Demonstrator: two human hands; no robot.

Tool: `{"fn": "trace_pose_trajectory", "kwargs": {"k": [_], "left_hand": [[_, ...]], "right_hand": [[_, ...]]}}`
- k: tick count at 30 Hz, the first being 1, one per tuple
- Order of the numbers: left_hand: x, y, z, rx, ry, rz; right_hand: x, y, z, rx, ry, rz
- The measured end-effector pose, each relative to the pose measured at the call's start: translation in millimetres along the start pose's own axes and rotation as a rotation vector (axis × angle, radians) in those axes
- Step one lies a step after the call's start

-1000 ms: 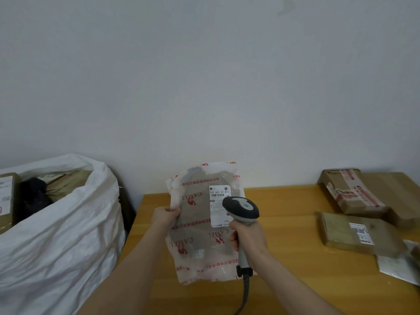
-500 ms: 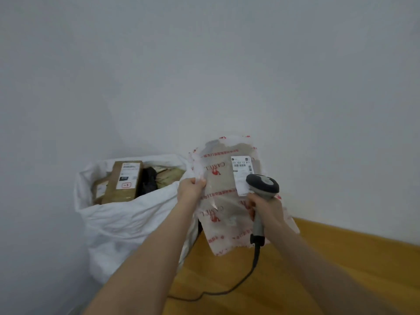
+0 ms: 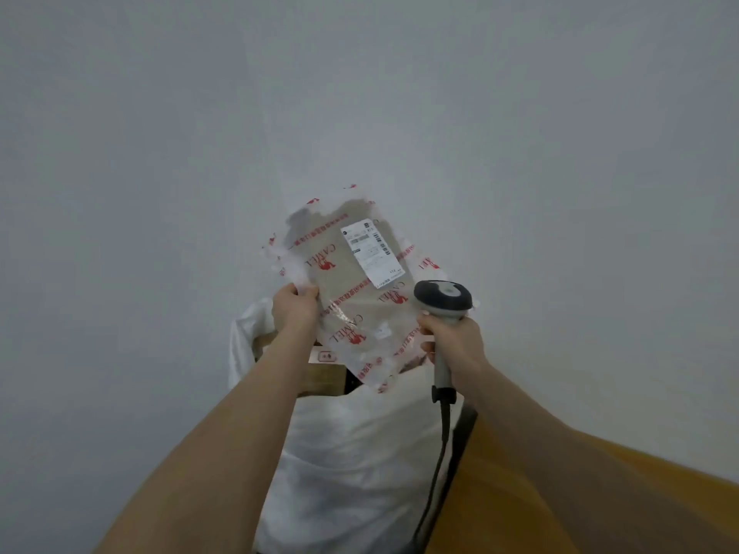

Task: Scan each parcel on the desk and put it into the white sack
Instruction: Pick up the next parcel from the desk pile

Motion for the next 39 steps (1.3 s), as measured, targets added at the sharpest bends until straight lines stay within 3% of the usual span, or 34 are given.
{"fn": "trace_pose_trajectory", "kwargs": {"k": [4,7,9,13,15,17,21,25,31,36,39], "left_hand": [[59.6,10.5,42.5,0.202,0.227,0.082],[102.0,18.1,43.5,0.6,0.418,0.499],[100.5,30.1,58.0,0.696,0.38,0.714],[37.2,12.2,104.0,0.522,-0.211,1.014],[29.5,-21.4,106.3,0.554,-0.426,1.134],[43.8,-52.9,106.8,0.646,-0.524,1.254],[101.8,-77.1,121.9,0.789,-0.371,1.411],[140.3,-56.1,114.1,0.795,-0.206,1.363],[152.2,-46.9,87.1,0.713,-0.208,1.393],[132.9,-43.6,104.2,0.68,-0.247,1.428],[115.4,-43.6,123.7,0.632,-0.243,1.304]], "right_hand": [[-8.9,-65.7,32.5,0.036,-0.033,-0.062],[-33.4,-92.1,48.3,0.077,-0.139,-0.12],[-48.2,-99.5,54.6,0.088,-0.18,-0.194],[-66.5,-105.1,61.2,0.089,-0.239,-0.195],[-68.8,-105.7,63.9,0.09,-0.245,-0.167],[-71.2,-103.1,68.7,0.075,-0.252,-0.132],[-70.8,-97.0,85.8,0.032,-0.236,-0.095],[-72.4,-95.8,98.4,0.02,-0.229,-0.012],[-71.0,-103.4,105.8,0.056,-0.236,-0.074],[-30.2,-99.9,113.4,0.089,-0.151,-0.184],[-1.4,-116.7,120.9,0.126,-0.092,-0.255]]}}
Point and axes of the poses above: each hand's wrist, its own z-axis towards the middle knuckle, its own y-axis out of the back of the hand, x = y × z, the point moved 9 cm from there along z, towards the middle knuckle, and after that the axes turned 7 degrees about x, right-handed, at the moved point
